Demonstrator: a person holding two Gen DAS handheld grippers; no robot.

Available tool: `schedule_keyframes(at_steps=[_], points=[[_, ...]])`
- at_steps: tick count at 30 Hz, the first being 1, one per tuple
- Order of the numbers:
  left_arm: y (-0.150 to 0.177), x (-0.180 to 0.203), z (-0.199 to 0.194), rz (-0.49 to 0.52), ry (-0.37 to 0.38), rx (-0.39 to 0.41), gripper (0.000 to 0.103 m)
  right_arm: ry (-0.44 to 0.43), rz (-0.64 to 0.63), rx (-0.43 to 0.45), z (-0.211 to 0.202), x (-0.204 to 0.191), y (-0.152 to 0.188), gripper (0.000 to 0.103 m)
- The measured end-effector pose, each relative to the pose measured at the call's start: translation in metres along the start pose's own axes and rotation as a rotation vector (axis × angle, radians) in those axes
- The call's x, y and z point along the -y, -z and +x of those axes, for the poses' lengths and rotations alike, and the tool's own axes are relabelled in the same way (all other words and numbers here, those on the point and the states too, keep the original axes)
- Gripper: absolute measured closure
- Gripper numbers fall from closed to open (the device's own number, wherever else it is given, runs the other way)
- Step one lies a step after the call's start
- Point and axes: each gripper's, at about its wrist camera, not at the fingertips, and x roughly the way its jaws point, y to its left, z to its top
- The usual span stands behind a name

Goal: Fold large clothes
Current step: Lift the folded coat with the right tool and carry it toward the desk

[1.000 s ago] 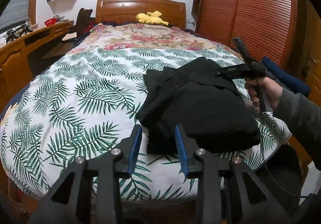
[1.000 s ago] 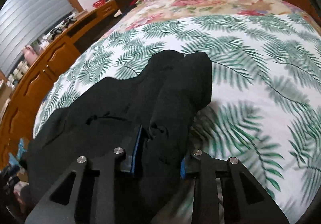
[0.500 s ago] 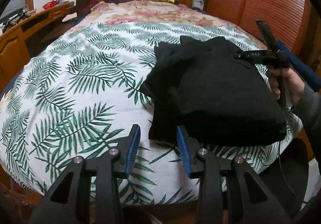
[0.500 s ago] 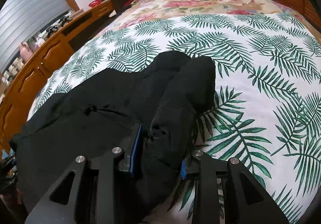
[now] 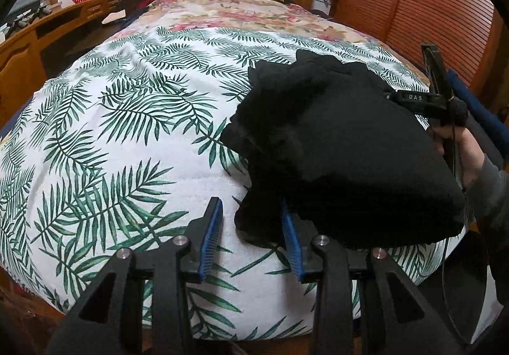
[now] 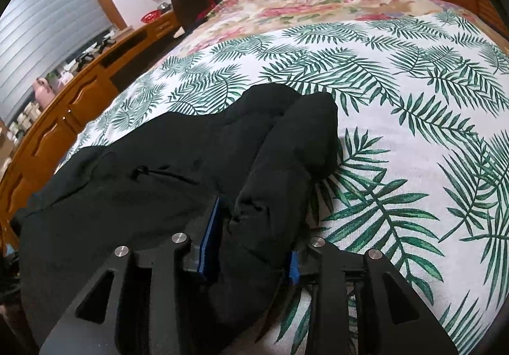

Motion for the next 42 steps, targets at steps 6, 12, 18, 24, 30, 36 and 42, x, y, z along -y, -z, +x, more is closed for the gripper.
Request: schedule_keyframes(at_steps=[6,12,18,24,30,36,42], points=[[0.0,-0.001,0.003,-0.025,0.005,0.014,0.067,0.014,-0.007,0.01,0.0,-0.001,0.002,0.067],[0.001,-0.004,0.008,-0.034,0.027,0.018,0.067,0.014,-0.004,0.012,0.0,0.0,0.003,0.065],[0.005,-0.004,0.006,-0.033,0.044,0.041,0.068,0.01,0.006,0.01,0.0,0.002,0.004,0.064],[0.007,-0.008,0.002,-0.034,0.119,0.076,0.096,0.003,0.015,0.002,0.001,0.001,0.0,0.064],[0.0,-0.014,-0.024,-0.046,0.15,0.151,0.1,0.005,-0.044,0.062,-0.016,-0.022,-0.014,0.078],[-0.014,-0.039,-0.058,-0.035,0.111,0.229,0.101,-0.005,-0.137,0.129,-0.027,-0.082,-0.045,0.081],[-0.016,-0.088,-0.098,-0.073,0.051,0.308,0.101,-0.045,-0.212,0.119,-0.01,-0.152,-0.071,0.081]])
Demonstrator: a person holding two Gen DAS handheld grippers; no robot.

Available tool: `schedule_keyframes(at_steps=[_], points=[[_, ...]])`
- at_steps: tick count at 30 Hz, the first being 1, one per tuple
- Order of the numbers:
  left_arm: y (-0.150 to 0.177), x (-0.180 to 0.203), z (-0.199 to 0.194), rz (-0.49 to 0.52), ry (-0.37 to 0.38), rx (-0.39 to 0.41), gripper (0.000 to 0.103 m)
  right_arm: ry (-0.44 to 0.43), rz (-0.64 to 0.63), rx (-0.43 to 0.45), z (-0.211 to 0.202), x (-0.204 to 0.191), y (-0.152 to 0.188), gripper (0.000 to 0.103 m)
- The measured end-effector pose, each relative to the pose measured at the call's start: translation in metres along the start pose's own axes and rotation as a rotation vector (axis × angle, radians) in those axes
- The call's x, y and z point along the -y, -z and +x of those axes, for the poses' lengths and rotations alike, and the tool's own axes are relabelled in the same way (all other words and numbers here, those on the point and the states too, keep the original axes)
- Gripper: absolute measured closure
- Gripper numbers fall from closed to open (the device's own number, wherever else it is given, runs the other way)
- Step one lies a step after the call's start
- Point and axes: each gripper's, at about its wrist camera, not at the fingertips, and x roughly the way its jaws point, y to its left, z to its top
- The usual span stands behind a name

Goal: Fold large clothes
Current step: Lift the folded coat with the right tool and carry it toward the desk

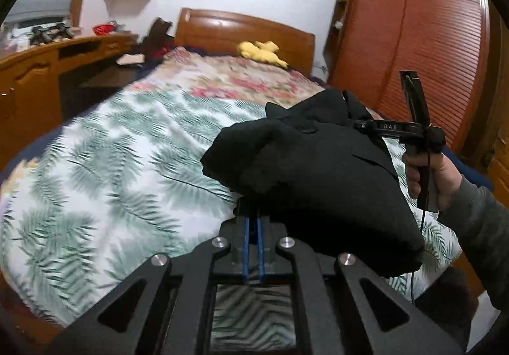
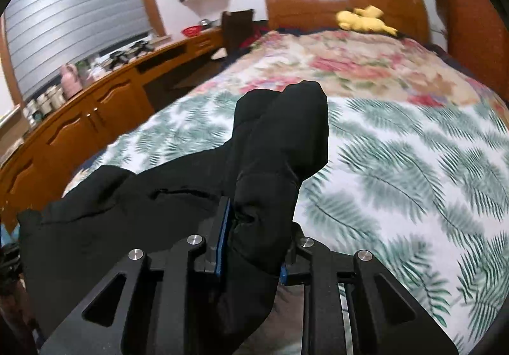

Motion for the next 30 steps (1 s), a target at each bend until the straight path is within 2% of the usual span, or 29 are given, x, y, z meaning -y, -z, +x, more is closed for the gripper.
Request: schedule_keyframes(at_steps=[13,20,30], points=[[0.0,-0.127,-0.048,-0.118,-0.168,0.057,0.101,-0.087,-0.165,-0.09,0.102,-0.153,-0.044,0.081],[0.0,-0.195,-0.07,-0.145,-0.299,0.092,0.101,-0.145,-0.231,-0.108,0.159,-0.235,-0.072,0.081],[0.008,-0.281,-0.066,-0.173,-0.445,0.042,0.101,-0.182,-0.249,-0.158,0.235,-0.312,-0.076,0.081]])
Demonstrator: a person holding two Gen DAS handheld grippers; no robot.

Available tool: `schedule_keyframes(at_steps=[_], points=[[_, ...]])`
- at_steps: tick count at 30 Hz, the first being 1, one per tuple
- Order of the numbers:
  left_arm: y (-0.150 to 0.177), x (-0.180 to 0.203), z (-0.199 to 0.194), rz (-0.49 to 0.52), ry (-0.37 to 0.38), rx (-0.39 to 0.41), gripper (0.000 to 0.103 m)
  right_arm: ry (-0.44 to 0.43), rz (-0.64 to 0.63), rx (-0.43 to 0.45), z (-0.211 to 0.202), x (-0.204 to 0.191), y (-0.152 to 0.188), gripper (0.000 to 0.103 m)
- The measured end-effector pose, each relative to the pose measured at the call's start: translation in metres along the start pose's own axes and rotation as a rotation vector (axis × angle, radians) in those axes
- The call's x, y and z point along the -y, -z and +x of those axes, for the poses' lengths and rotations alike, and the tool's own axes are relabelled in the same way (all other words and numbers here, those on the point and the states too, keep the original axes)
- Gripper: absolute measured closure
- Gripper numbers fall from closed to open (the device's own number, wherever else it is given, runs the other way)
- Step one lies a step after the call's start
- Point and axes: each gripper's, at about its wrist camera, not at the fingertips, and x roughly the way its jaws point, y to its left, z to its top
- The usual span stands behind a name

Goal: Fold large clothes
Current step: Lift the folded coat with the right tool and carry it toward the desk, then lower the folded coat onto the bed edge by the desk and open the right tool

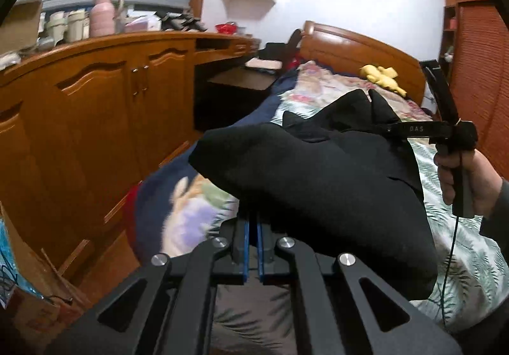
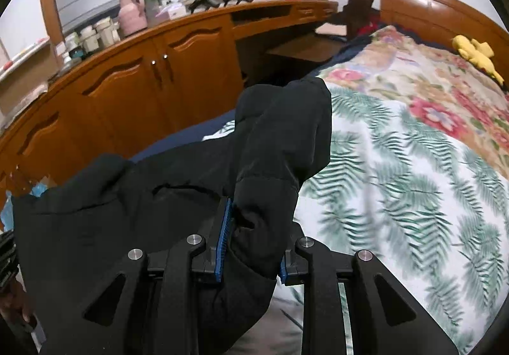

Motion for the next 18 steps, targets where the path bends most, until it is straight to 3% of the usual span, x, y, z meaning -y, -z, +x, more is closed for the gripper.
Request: schedule_keyframes(at_steps=[7,12,18], points=[[0.002,-0.031,0.03,-0.016,-0.075,-0.036,0.101,0.026,-0.052,-0.022,0.036,-0.03,-0.022,0.078],[0.017,-0.043,0.042,-0.042,-0.103,-0.073,0.101,0.135,-0.182,-0.066,0.048,-0.054,-0.008,0.071],[0.034,-0.053,0.035,-0.081,-0.101,-0.103,0.098,0.221,-0.25,-0.062,0.038,-0.052,0.008,0.05]])
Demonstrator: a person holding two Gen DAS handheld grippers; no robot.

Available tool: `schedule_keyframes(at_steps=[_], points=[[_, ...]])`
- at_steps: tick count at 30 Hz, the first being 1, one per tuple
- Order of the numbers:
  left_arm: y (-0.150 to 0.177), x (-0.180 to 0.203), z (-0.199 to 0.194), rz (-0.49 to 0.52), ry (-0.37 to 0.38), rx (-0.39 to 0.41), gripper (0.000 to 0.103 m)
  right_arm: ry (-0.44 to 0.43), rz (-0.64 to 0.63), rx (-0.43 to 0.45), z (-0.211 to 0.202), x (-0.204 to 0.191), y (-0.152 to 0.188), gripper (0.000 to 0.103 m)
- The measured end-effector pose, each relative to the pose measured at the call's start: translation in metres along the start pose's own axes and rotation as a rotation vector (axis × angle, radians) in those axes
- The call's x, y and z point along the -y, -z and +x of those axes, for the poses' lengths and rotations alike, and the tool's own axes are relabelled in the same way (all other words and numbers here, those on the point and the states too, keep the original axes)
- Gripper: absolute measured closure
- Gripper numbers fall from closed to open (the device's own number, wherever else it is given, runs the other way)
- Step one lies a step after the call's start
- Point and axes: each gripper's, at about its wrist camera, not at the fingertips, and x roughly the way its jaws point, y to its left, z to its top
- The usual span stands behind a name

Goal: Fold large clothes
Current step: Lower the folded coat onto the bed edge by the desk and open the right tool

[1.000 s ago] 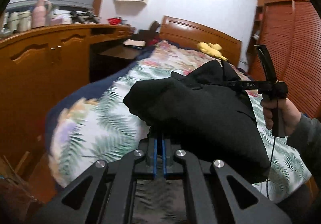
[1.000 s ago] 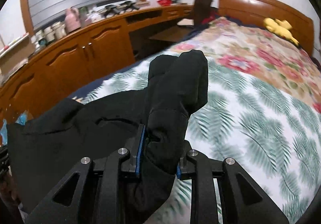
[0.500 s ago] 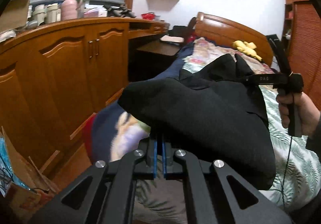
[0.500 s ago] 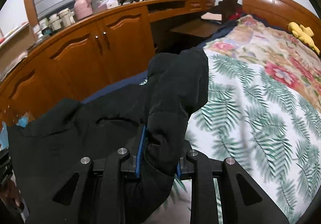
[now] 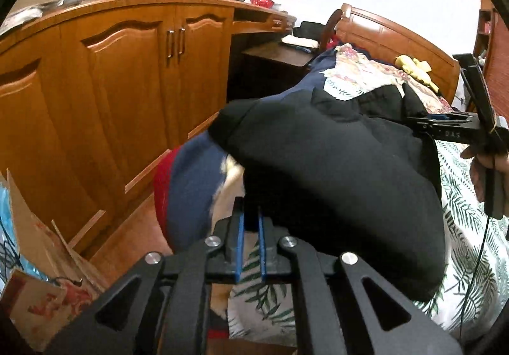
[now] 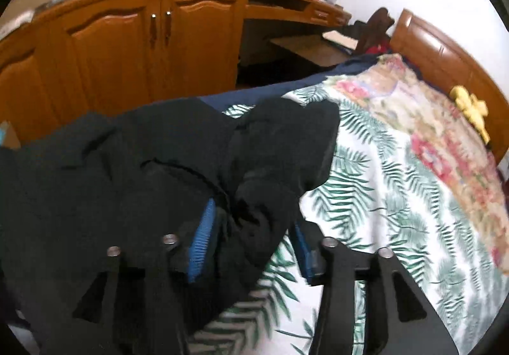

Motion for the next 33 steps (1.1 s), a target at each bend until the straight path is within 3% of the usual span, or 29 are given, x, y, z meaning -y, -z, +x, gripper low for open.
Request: schedule_keyframes(at_steps=[4,10,13,16,21,25,29,33], points=[[0.01,0.001,-0.011,0.017,-0.01,-0.012,0.096,0.021,-0.01,0.034,-0.013,0.003,0.006,0.047],[0.009,0.011,-0.044,0.057,-0.015,0.055,0.083,-0.172,-0.028,0.085,-0.037,-0.021,0.017,0.047],[-0.002,0.022,-0.062,0.083,0.007,0.107,0.079,-0.223,-0.063,0.084,-0.039,-0.04,0.027,0.047],[-0.015,0.039,-0.078,0.121,0.051,0.153,0.078,-0.291,-0.112,0.006,-0.023,-0.064,0.038,0.047],[-0.036,0.074,-0.072,0.206,0.103,0.165,0.078,-0.25,-0.132,-0.003,-0.011,-0.079,0.05,0.046],[-0.047,0.084,-0.042,0.21,0.117,0.115,0.078,-0.268,-0.106,-0.014,-0.019,-0.069,0.051,0.047],[-0.039,0.075,-0.005,0.189,0.068,0.028,0.078,-0.277,-0.094,0.007,-0.04,-0.05,0.056,0.047],[-0.031,0.058,0.021,0.112,0.064,-0.038,0.078,-0.296,-0.074,0.044,-0.068,-0.036,0.064,0.047]])
